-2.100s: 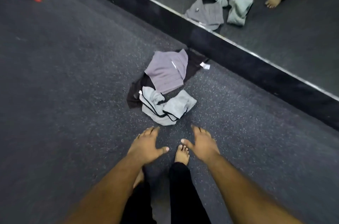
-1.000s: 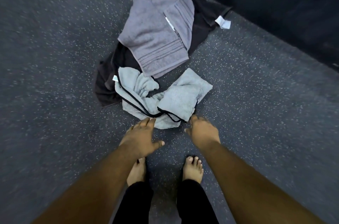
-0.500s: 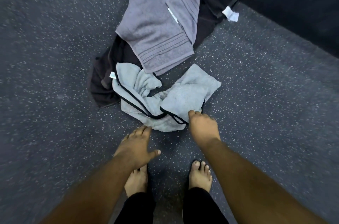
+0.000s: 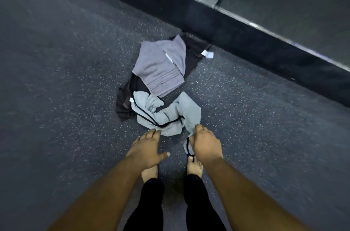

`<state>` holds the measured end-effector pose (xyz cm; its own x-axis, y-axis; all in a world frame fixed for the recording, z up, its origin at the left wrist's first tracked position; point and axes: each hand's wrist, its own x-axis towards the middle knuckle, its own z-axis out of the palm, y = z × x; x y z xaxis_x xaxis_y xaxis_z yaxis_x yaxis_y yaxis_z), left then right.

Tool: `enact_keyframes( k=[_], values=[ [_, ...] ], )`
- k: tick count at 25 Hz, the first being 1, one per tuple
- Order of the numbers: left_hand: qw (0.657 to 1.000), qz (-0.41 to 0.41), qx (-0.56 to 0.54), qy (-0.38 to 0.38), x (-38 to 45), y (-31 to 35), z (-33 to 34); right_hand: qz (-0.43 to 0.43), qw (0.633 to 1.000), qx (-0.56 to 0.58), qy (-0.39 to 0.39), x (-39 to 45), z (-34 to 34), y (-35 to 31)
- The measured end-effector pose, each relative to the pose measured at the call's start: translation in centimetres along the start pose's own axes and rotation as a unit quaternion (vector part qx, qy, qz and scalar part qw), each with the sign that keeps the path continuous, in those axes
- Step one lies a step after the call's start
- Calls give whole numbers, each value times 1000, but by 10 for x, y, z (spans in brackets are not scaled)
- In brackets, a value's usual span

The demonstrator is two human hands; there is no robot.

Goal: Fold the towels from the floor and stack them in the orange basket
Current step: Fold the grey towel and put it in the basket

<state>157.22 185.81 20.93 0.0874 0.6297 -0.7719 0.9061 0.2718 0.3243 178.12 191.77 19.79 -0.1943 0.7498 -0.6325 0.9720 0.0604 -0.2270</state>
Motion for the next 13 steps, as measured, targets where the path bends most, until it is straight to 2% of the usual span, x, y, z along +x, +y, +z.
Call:
enact_keyframes(
  k=[6, 11, 13],
  values=[
    [994, 75, 69, 45, -167, 78, -110, 70, 989, 107, 69, -170, -145, -22],
    [974, 181, 134, 39, -250, 131, -148, 155, 960, 175, 156, -307, -198, -25],
    [948, 243, 202, 30, -271, 155, -150, 205, 933, 212, 205, -359, -204, -23]
  ],
)
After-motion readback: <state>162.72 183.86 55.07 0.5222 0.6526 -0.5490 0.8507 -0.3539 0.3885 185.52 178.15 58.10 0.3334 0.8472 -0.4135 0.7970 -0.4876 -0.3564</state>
